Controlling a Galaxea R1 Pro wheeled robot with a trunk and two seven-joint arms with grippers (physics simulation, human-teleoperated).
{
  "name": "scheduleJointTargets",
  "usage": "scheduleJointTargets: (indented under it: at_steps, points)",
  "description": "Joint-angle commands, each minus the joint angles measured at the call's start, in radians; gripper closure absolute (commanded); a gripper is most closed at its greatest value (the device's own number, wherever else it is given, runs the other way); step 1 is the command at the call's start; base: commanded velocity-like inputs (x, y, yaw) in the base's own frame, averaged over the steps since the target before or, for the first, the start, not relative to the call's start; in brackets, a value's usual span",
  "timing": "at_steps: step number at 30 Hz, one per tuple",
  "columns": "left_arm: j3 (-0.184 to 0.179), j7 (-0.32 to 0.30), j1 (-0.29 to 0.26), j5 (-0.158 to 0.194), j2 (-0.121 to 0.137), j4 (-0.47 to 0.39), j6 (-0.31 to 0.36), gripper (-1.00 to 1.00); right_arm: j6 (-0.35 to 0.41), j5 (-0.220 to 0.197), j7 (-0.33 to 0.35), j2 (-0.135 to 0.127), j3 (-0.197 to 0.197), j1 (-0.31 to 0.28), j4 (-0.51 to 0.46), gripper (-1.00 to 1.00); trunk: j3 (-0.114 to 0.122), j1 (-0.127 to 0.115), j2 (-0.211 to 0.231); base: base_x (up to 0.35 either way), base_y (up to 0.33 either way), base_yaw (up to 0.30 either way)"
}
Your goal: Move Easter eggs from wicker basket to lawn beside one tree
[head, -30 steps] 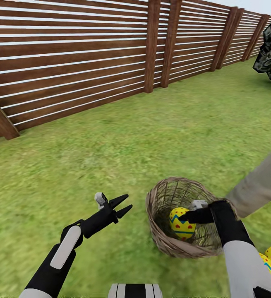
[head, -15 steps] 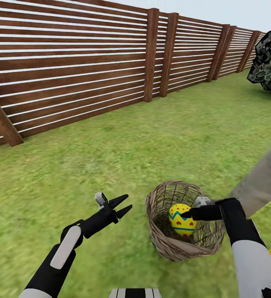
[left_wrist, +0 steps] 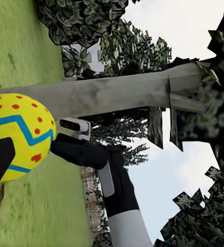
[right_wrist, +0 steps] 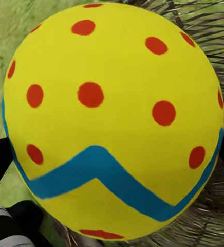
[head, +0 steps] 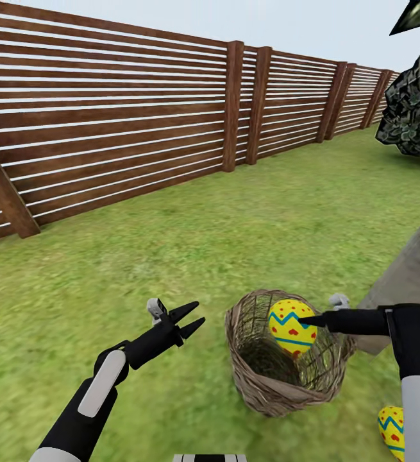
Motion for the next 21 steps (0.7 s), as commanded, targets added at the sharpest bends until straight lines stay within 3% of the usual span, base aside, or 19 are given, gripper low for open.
scheduleJointTargets:
  at_steps: [1, 7, 8, 10, 11, 12, 14, 21]
  points:
    - [0.000, -0.001, -0.001, 0.002, 0.000, 0.000, 0.005, -1.00, 0.012, 0.010, 0.010, 0.003, -0.007, -0.001, -0.001, 1.00, 0.003, -0.001, 0.000, -0.037, 0.000, 0.000]
    - [0.000, -0.001, -0.001, 0.002, -0.001, 0.000, 0.005, -1.00, 0.012, 0.001, 0.010, 0.004, -0.038, -0.001, -0.002, 1.00, 0.026, -0.003, 0.001, -0.263, 0.000, 0.000]
    - [0.000, -0.001, -0.001, 0.002, -0.001, 0.000, 0.005, -1.00, 0.013, -0.054, 0.010, 0.001, -0.039, -0.001, -0.001, 1.00, 0.030, -0.004, 0.002, -0.341, 0.000, 0.000]
    - [0.000, -0.001, -0.001, 0.001, -0.002, 0.000, 0.005, -1.00, 0.015, -0.237, 0.010, -0.019, -0.038, 0.004, -0.001, 1.00, 0.038, -0.005, 0.002, -0.343, 0.000, 0.000]
    - [0.000, -0.001, -0.001, 0.001, -0.002, 0.000, 0.005, -1.00, 0.015, -0.298, 0.010, -0.034, -0.038, 0.007, -0.001, 1.00, 0.042, -0.005, 0.002, -0.343, 0.000, 0.000]
    - [0.000, -0.001, -0.001, 0.001, -0.002, 0.000, 0.005, -1.00, 0.015, -0.328, 0.010, -0.042, -0.038, 0.009, -0.001, 1.00, 0.046, -0.006, 0.003, -0.343, 0.000, 0.000]
    - [-0.001, -0.001, -0.001, 0.001, -0.002, 0.000, 0.005, -1.00, 0.015, -0.346, 0.010, -0.047, -0.038, 0.010, -0.001, 1.00, 0.053, -0.006, 0.003, -0.344, 0.000, 0.000]
    - [-0.001, -0.001, -0.001, 0.001, -0.002, 0.000, 0.005, -1.00, 0.015, -0.350, 0.010, -0.045, -0.038, 0.010, 0.000, 1.00, 0.080, -0.010, 0.005, -0.343, 0.000, -0.001]
